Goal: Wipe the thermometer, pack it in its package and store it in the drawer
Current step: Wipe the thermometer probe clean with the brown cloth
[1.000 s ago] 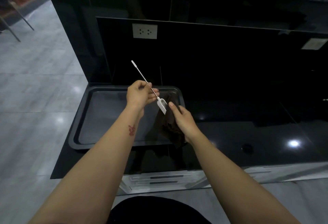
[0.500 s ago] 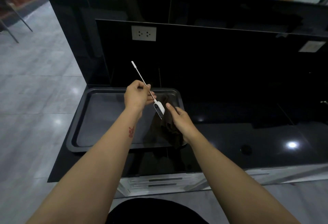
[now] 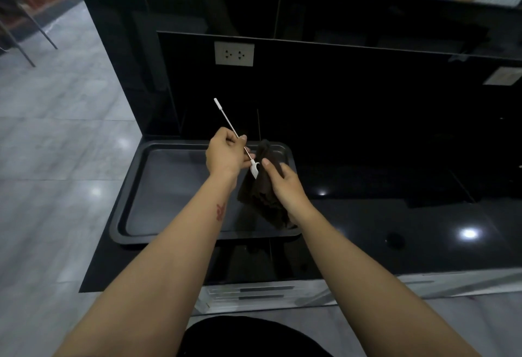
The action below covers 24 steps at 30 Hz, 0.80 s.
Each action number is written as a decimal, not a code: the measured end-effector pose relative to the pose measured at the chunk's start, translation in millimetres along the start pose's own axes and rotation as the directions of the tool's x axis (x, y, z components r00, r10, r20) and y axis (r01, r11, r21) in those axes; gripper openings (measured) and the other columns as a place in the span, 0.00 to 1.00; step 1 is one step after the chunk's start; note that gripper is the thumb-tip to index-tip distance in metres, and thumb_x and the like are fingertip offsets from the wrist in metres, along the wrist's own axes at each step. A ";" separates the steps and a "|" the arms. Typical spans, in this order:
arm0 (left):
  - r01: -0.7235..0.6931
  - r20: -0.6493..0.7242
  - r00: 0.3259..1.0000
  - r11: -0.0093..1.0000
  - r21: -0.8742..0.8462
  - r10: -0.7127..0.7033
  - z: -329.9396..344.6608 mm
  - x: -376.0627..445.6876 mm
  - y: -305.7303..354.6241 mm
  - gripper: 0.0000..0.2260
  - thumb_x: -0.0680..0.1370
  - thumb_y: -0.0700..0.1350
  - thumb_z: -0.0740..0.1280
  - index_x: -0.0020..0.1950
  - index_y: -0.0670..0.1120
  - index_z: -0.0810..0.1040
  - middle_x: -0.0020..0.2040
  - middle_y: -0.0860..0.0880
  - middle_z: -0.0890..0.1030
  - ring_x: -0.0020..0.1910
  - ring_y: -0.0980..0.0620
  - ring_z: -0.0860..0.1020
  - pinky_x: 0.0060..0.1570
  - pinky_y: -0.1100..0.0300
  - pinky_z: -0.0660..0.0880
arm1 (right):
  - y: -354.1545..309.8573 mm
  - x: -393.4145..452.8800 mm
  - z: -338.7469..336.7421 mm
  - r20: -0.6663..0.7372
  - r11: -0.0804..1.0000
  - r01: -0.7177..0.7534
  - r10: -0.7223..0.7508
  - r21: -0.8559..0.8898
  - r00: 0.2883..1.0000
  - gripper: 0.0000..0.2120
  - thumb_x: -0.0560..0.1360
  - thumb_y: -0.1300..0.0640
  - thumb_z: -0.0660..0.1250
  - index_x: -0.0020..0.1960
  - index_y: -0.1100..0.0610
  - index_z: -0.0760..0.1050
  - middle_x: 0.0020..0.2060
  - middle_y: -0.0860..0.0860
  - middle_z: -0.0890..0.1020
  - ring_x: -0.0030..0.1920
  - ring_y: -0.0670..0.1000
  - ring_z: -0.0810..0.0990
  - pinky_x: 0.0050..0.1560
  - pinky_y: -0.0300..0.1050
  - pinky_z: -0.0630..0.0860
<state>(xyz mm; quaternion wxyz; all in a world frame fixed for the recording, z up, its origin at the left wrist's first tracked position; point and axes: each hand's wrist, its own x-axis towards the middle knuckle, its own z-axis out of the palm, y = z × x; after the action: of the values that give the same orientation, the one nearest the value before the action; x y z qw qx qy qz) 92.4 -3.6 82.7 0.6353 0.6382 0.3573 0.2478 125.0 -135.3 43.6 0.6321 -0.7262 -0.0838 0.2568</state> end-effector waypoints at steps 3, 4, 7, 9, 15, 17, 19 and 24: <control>-0.024 -0.031 0.999 1.000 0.007 0.024 1.7 0.9 5.8 0.10 0.80 0.42 0.67 0.40 0.45 0.71 0.42 0.38 0.83 0.35 0.47 0.85 0.37 0.49 0.84 | -4.0 4.9 4.5 -0.029 0.998 0.058 -0.059 -0.017 0.998 0.20 0.77 0.43 0.67 0.55 0.60 0.78 0.48 0.55 0.83 0.49 0.52 0.83 0.50 0.45 0.79; -0.033 -0.047 0.998 0.999 0.003 0.033 1.3 2.4 7.9 0.10 0.80 0.42 0.67 0.40 0.45 0.70 0.41 0.39 0.83 0.35 0.46 0.85 0.37 0.48 0.84 | -1.5 4.4 3.7 -0.038 0.998 0.062 -0.063 -0.027 0.997 0.20 0.77 0.43 0.67 0.55 0.60 0.77 0.46 0.55 0.82 0.47 0.51 0.83 0.47 0.43 0.78; -0.056 -0.103 0.993 0.998 -0.007 0.055 -1.3 3.8 10.8 0.10 0.80 0.42 0.66 0.40 0.46 0.70 0.39 0.41 0.82 0.36 0.47 0.85 0.37 0.47 0.84 | 11.1 1.9 -0.1 -0.047 0.999 0.028 -0.030 -0.024 0.998 0.19 0.78 0.44 0.66 0.55 0.60 0.76 0.43 0.51 0.81 0.43 0.47 0.82 0.40 0.37 0.77; -0.069 -0.120 0.990 0.998 -0.007 0.068 -0.1 1.0 8.1 0.10 0.81 0.42 0.66 0.40 0.47 0.70 0.38 0.43 0.81 0.36 0.47 0.85 0.38 0.47 0.84 | 11.4 2.3 0.8 -0.064 1.000 0.019 -0.021 -0.024 0.998 0.19 0.78 0.43 0.66 0.56 0.58 0.75 0.43 0.50 0.81 0.43 0.46 0.82 0.38 0.35 0.75; -0.163 -0.117 0.979 0.984 0.065 0.170 12.1 -4.9 8.1 0.11 0.79 0.45 0.66 0.38 0.50 0.69 0.33 0.51 0.79 0.33 0.52 0.84 0.41 0.45 0.83 | -5.4 7.6 13.4 -0.121 0.996 0.089 -0.090 -0.015 0.989 0.19 0.78 0.42 0.64 0.61 0.55 0.73 0.49 0.50 0.81 0.48 0.47 0.81 0.39 0.35 0.73; -0.162 -0.124 0.978 0.986 0.032 0.165 12.1 -1.9 15.3 0.12 0.80 0.44 0.66 0.38 0.50 0.69 0.33 0.50 0.79 0.33 0.50 0.84 0.40 0.45 0.83 | -0.2 6.3 9.6 -0.126 0.997 0.066 -0.061 0.032 0.990 0.18 0.79 0.43 0.64 0.62 0.54 0.73 0.50 0.49 0.81 0.49 0.45 0.80 0.40 0.34 0.74; -0.160 -0.131 0.978 0.987 0.014 0.160 9.8 1.3 21.0 0.11 0.80 0.43 0.66 0.39 0.49 0.70 0.35 0.48 0.79 0.35 0.49 0.85 0.39 0.46 0.83 | 8.3 4.7 5.5 -0.130 0.996 0.036 -0.026 0.076 0.991 0.17 0.79 0.43 0.64 0.62 0.53 0.73 0.52 0.50 0.81 0.51 0.45 0.81 0.44 0.37 0.75; -0.149 -0.075 0.986 0.988 0.030 0.151 10.0 -2.1 17.8 0.09 0.80 0.42 0.66 0.41 0.46 0.70 0.37 0.45 0.80 0.36 0.47 0.85 0.37 0.48 0.83 | -5.8 10.2 9.2 -0.124 0.996 0.064 -0.056 0.063 0.991 0.19 0.78 0.43 0.65 0.62 0.54 0.75 0.51 0.52 0.82 0.52 0.49 0.82 0.46 0.41 0.77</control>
<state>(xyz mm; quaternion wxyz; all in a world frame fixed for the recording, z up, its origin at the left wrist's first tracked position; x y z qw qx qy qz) 101.3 -10.4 99.9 0.5928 0.6610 0.3356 0.3149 130.5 -121.7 45.8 0.6675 -0.7162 -0.0580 0.1955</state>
